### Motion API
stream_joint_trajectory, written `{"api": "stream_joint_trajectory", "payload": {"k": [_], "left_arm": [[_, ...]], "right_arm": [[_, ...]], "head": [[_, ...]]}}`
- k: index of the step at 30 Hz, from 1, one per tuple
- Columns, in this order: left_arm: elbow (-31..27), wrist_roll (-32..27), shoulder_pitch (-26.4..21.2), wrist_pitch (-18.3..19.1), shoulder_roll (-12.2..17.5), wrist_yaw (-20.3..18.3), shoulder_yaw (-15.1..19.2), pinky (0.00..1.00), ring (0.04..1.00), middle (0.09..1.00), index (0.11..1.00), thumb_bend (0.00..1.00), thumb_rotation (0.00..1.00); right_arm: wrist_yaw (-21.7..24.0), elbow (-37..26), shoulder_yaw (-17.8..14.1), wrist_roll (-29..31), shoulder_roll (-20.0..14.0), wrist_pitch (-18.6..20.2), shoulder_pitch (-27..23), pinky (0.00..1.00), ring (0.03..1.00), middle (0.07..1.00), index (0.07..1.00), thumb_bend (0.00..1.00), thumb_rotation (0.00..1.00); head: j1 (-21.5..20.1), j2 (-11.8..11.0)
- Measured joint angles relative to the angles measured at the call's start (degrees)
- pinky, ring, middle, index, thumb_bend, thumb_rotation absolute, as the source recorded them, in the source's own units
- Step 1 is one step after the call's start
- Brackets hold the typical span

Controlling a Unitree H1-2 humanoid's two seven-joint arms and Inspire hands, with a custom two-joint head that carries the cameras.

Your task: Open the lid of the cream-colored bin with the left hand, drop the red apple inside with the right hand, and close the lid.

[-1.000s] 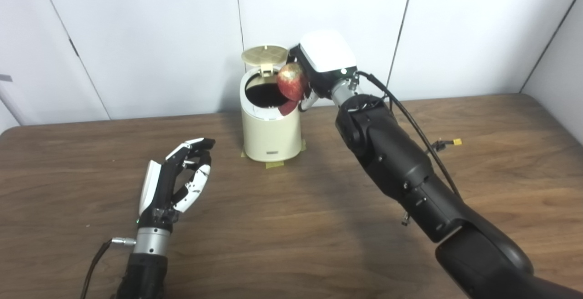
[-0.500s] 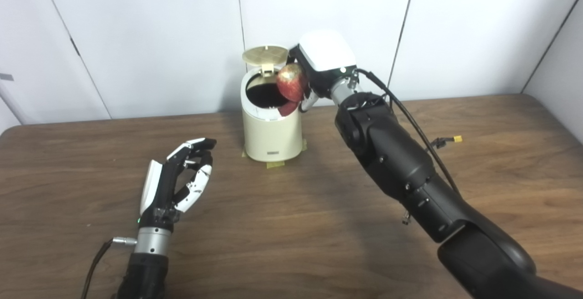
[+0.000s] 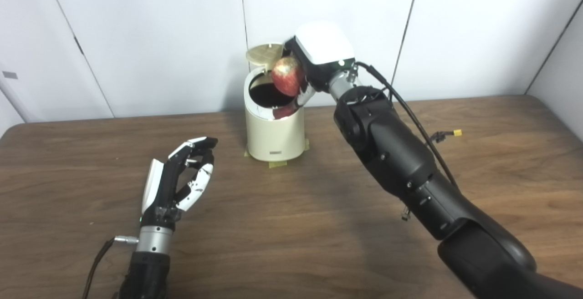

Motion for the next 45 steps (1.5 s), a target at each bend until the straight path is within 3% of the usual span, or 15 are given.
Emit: {"api": "stream_joint_trajectory", "payload": {"k": [24,40,45], "left_arm": [[0.02,0.18,-0.02,0.02,0.01,-0.01,-0.15,0.58,0.714,0.743,0.725,0.28,0.58],[-0.08,0.21,-0.01,0.06,0.01,-0.03,-0.15,0.58,0.713,0.742,0.722,0.28,0.58],[-0.07,0.24,-0.01,0.05,0.01,-0.03,-0.16,0.57,0.711,0.743,0.724,0.28,0.59]], "right_arm": [[4.10,-1.20,0.28,-0.95,-0.34,0.40,0.01,0.25,0.353,0.456,0.480,0.52,0.14],[2.97,-1.22,0.26,-1.03,-0.35,-0.27,0.04,0.26,0.364,0.413,0.475,0.52,0.15],[2.83,-1.22,0.04,-0.82,-0.35,-0.24,0.05,0.27,0.381,0.437,0.476,0.52,0.15]], "head": [[-0.26,0.35],[-0.18,0.62],[-0.18,0.53]]}}
